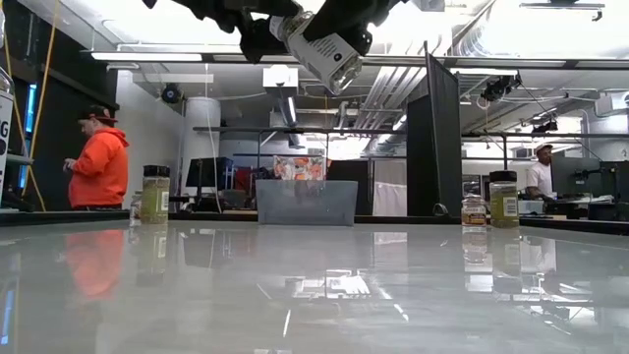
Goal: Sort spices by type
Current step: Put the top white seasoning bottle into the gray bin
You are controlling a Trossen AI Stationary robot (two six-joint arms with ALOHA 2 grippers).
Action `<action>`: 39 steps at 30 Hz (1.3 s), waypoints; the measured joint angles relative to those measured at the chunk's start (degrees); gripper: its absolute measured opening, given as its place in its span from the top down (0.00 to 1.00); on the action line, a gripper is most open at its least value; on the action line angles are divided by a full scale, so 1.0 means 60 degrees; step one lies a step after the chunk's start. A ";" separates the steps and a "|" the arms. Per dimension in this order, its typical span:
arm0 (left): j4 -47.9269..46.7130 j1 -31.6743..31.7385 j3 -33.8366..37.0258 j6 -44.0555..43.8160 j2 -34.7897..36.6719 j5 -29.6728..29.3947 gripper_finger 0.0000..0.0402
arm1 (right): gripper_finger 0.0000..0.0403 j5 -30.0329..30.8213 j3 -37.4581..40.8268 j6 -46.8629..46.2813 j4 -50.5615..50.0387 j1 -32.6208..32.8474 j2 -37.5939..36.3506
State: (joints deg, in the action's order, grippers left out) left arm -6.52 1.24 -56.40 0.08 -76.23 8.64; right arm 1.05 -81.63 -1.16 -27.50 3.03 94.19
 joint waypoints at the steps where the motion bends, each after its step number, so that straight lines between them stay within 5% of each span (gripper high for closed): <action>1: 0.0082 -0.0026 0.0000 0.0007 -0.0046 -0.0009 0.27 | 0.52 0.0002 -0.0002 0.0021 0.0043 -0.0002 0.0000; 18: 0.0423 -0.0146 -0.0004 0.0528 -0.0280 -0.0796 0.29 | 0.52 0.0044 -0.0006 0.0020 0.0034 -0.0011 0.0000; 28: 0.0364 -0.0153 -0.0007 0.0552 -0.0321 -0.1096 0.56 | 0.52 0.0042 -0.0006 0.0124 0.0015 -0.0015 0.0004; 33: 0.0247 -0.0146 -0.0009 0.0820 -0.0319 -0.1121 0.58 | 0.52 0.0131 -0.0004 0.0180 0.0011 -0.0009 0.0004; 39: -0.0825 -0.0133 0.0027 0.1295 -0.0144 -0.1878 0.58 | 0.20 0.1439 -0.0028 -0.0291 -0.0029 0.0094 -0.0115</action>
State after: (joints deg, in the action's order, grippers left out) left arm -11.48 0.44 -56.24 7.85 -77.09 -2.62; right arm 9.68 -81.80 -2.90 -27.67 3.59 93.50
